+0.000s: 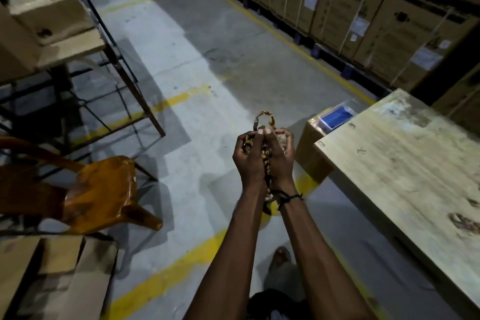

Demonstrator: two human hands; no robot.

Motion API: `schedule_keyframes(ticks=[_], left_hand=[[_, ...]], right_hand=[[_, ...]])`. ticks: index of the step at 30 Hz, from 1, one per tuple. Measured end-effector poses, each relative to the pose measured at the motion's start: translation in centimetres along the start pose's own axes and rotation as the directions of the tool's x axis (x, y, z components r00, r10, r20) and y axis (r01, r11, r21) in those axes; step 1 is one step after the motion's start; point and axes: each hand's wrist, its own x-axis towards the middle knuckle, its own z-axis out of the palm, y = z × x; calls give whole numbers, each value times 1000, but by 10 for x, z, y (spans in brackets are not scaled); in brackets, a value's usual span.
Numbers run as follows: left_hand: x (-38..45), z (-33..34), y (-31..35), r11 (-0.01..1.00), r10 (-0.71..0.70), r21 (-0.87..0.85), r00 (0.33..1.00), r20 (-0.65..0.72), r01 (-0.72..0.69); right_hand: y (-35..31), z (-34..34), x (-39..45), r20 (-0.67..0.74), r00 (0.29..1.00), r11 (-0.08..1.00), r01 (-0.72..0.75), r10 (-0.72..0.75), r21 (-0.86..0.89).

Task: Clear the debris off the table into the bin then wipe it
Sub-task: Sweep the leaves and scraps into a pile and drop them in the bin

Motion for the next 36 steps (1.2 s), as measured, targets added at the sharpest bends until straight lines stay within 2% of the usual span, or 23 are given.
schedule_keyframes(ticks=[4,7,12,19,22,26,29,35,36], left_hand=[[29,6,-9,999,-32,-12,999,-2,32],[58,16,-13,999,-48,-1,999,-6,48],[114,39,-25,995,-93,35,996,-16,93],[158,53,-75,967,-209,139,976,-58,215],[166,43,-113,931,-312,176,947,-75,321],[184,20,-177,841,-461,261,880,-115,474],[203,-1,-229,756,-550,337,824,-138,561],[251,-46,-344,610,-672,428,722,-167,667],[258,-55,-365,581,-691,438,700,-180,686]], right_hand=[[9,10,27,-43,997,998,-59,58,-27],[18,20,59,-39,992,993,-116,118,37],[35,32,117,-55,993,995,-101,102,20],[81,15,171,-198,951,971,-226,238,81],[118,-4,181,-303,899,949,-294,316,118],[182,-33,194,-484,783,920,-356,390,165],[234,-52,207,-539,728,903,-383,425,195],[360,-101,236,-616,551,810,-514,563,281],[385,-112,240,-615,542,804,-515,573,295]])
